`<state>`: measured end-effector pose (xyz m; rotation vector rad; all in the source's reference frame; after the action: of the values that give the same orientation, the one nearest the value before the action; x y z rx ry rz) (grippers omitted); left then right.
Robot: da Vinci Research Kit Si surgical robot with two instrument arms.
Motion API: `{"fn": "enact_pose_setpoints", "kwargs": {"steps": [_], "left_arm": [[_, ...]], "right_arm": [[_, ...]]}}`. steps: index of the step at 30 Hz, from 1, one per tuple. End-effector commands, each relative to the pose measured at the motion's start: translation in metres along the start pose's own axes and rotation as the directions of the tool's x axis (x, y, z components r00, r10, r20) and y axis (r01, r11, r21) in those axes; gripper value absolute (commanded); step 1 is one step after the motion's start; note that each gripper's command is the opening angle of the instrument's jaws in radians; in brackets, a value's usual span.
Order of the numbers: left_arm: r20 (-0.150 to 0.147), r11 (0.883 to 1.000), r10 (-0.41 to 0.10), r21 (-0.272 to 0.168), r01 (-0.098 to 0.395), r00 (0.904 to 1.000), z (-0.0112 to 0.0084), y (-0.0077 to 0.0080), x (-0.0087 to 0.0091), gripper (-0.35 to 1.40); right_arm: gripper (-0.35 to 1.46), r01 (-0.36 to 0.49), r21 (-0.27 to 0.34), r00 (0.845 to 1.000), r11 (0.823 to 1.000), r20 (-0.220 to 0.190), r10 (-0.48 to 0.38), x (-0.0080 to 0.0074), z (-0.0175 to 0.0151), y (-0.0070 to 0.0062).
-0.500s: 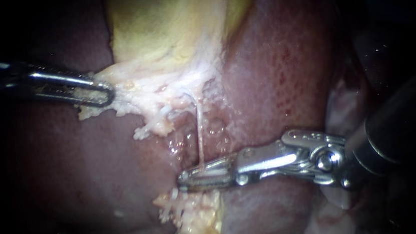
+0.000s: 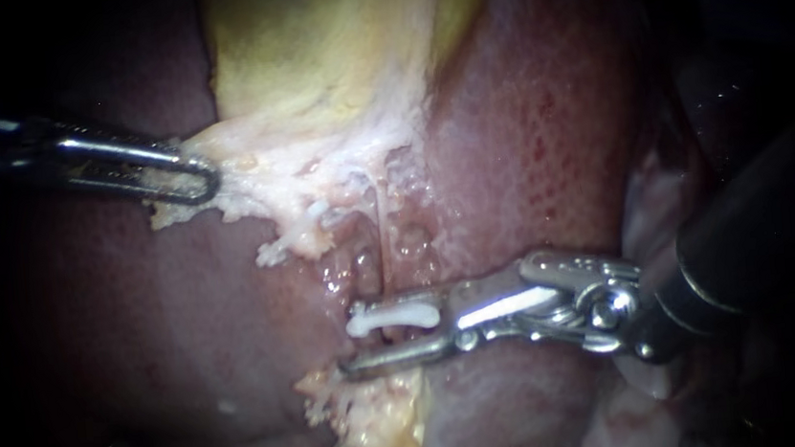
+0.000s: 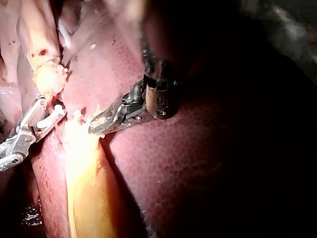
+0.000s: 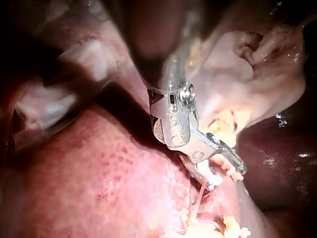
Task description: Going back first clip right tube
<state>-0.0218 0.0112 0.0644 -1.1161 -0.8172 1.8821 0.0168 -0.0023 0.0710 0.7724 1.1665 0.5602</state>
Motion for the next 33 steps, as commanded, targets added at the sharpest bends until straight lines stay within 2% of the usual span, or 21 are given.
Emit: {"fn": "enact_pose_setpoints", "kwargs": {"steps": [1, 4, 11, 19, 28, 33], "left_arm": [[0.0, 1.0, 0.0, 0.0, 0.0, 1.0, 0.0, 0.0, 0.0, -0.35], [0.0, 1.0, 0.0, 0.0, 0.0, 1.0, -0.0001, 0.0, 0.0, -0.35], [0.0, 1.0, 0.0, -0.001, 0.0, 1.0, -0.0003, 0.0001, 0.0, -0.35], [0.001, 1.0, 0.0, -0.002, 0.0, 1.0, -0.0005, 0.0, 0.0, -0.35], [0.001, 1.0, 0.0, -0.002, 0.0, 1.0, -0.0006, 0.0, 0.0, -0.35], [0.001, 1.0, 0.0, -0.002, 0.0, 1.0, -0.0006, 0.0, 0.0, -0.35]], "right_arm": [[0.49, 0.021, -0.024, 1.0, 0.999, 0.001, -0.021, 0.0, -0.0002, 0.0004], [0.49, 0.061, -0.09, 0.998, 0.994, -0.004, -0.062, -0.0002, -0.0009, 0.0014], [0.49, 0.109, -0.103, 0.994, 0.989, -0.003, -0.11, -0.0005, -0.0025, 0.0021], [0.5, 0.22, -0.083, 0.975, 0.972, 0.012, -0.22, -0.0008, -0.0053, 0.001], [0.5, 0.355, -0.056, 0.935, 0.933, 0.022, -0.354, -0.0004, -0.01, -0.0001], [0.5, 0.392, -0.047, 0.92, 0.919, 0.023, -0.391, 0.0005, -0.0119, -0.0007]]}}
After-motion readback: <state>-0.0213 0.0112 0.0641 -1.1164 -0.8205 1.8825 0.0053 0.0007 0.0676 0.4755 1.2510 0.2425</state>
